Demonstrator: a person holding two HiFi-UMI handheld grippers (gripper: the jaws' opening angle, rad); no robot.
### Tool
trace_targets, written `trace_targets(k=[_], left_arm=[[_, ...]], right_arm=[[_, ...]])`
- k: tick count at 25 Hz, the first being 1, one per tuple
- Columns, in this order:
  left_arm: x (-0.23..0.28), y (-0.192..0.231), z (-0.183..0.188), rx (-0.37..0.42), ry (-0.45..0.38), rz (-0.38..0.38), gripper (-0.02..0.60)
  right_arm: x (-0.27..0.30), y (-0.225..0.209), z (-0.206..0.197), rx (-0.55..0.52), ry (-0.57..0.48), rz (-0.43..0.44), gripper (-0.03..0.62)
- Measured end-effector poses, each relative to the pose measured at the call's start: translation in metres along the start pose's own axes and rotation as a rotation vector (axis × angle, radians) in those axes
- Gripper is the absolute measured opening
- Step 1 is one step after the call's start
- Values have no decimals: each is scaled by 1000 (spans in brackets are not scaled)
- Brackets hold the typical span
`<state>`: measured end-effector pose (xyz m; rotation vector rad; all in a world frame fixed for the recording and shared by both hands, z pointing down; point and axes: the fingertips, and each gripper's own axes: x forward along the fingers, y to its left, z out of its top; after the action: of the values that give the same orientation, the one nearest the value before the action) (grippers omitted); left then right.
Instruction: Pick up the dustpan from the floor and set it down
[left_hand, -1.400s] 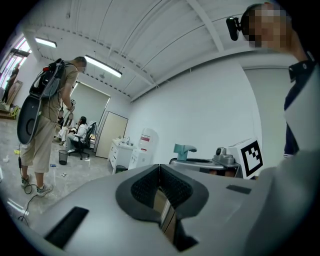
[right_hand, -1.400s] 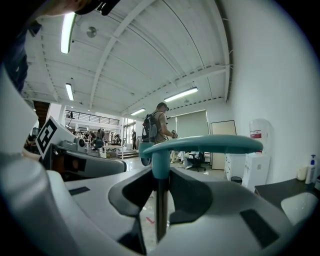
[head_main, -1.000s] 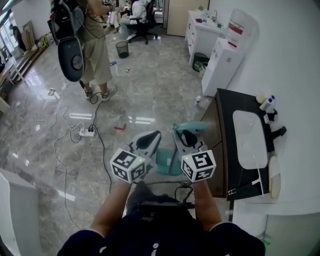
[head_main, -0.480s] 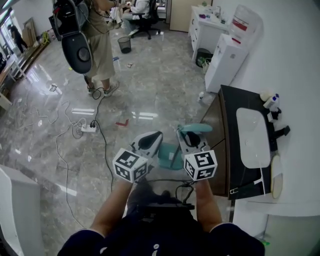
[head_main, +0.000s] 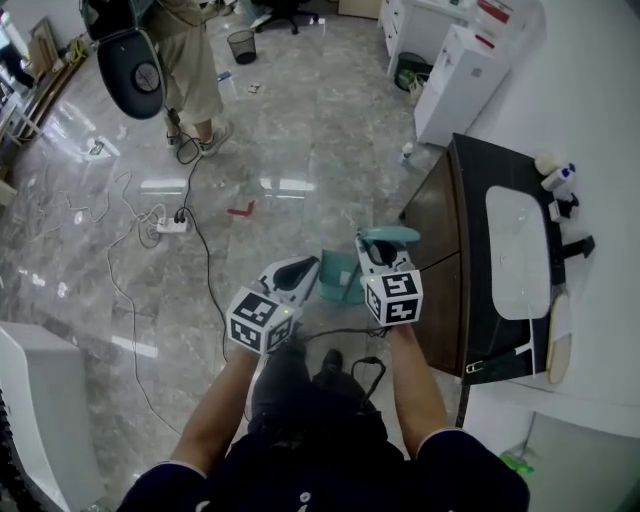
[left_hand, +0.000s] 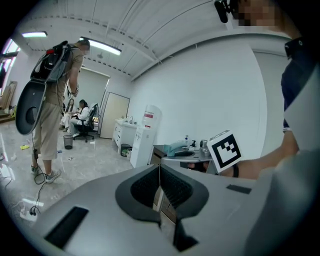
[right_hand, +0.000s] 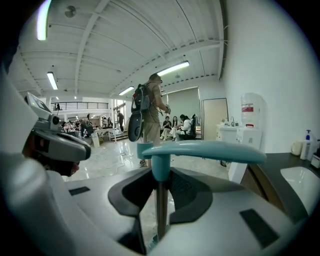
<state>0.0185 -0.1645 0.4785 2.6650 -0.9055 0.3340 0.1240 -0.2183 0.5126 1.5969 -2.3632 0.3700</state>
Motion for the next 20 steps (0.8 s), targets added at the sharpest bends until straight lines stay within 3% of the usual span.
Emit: trace_targets(k=[13,20], left_arm=[[34,37,-72,-57,113,5,14],[52,53,-91,-76,152,5,14]], right_arm=[[94,-50,-127,-31,216,-56,97],[128,-76,-165,-67,264,-116,97]])
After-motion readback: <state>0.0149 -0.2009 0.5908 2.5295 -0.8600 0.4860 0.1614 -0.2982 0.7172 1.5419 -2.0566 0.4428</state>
